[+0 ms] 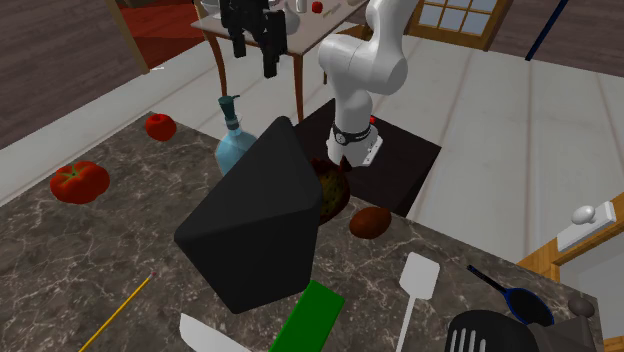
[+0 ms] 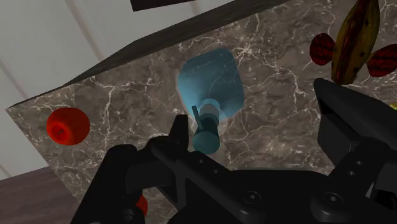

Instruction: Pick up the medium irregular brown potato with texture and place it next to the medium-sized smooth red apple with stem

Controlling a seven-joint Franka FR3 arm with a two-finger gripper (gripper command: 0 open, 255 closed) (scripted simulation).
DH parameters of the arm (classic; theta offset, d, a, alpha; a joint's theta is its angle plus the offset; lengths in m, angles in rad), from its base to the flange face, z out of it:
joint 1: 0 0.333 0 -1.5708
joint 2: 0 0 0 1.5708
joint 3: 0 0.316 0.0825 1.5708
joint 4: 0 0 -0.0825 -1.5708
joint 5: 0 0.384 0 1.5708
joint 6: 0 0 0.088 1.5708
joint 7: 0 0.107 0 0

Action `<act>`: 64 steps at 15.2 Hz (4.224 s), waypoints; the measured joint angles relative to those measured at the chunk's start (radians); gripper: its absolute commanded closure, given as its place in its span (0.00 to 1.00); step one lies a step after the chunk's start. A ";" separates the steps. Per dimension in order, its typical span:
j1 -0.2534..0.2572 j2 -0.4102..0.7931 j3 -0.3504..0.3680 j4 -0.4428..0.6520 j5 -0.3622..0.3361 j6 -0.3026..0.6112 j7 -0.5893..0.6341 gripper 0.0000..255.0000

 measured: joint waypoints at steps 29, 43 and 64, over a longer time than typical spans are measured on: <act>0.100 0.321 0.682 -0.237 0.238 0.541 0.739 0.00; 0.065 0.423 0.741 -0.285 0.207 0.685 0.790 0.00; 0.092 0.333 0.688 -0.222 0.232 0.538 0.749 1.00</act>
